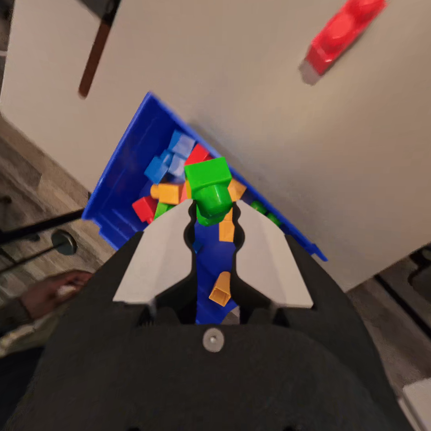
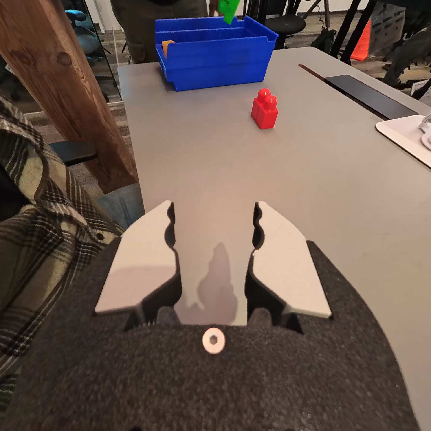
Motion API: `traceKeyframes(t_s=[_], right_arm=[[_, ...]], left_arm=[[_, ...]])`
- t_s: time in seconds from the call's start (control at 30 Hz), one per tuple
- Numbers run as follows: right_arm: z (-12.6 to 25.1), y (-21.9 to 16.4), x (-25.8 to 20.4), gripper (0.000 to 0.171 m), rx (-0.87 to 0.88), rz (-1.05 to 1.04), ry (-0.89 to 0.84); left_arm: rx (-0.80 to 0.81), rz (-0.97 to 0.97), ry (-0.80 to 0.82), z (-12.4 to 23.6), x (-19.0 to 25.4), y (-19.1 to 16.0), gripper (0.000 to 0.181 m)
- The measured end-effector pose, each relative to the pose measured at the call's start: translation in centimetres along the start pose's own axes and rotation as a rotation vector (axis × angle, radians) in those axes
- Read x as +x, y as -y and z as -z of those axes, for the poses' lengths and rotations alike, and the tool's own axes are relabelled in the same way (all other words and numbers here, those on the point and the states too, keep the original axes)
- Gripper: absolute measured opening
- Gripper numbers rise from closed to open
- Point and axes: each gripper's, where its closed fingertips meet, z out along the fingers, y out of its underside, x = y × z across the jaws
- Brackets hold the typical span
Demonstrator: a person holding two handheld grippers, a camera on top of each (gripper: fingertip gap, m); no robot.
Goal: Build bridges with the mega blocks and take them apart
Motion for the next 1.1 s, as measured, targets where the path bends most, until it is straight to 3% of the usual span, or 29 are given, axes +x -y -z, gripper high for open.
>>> traceKeyframes(t_s=[0.27, 0.47, 1.1], right_arm=[[1.6, -0.5, 0.0, 0.064, 0.009, -0.007, -0.031], [3.2, -1.2, 0.3, 0.064, 0.004, -0.025, -0.067], [3.9, -2.1, 1.1, 0.064, -0.005, -0.053, -0.090]], left_arm=[[-0.338, -0.541, -0.171, -2.9, 9.8, 9.1, 0.029], [-0.486, -0.730, -0.153, -6.6, 12.1, 13.6, 0.029], [-0.730, -0.792, -0.205, -9.8, 12.9, 14.2, 0.029]])
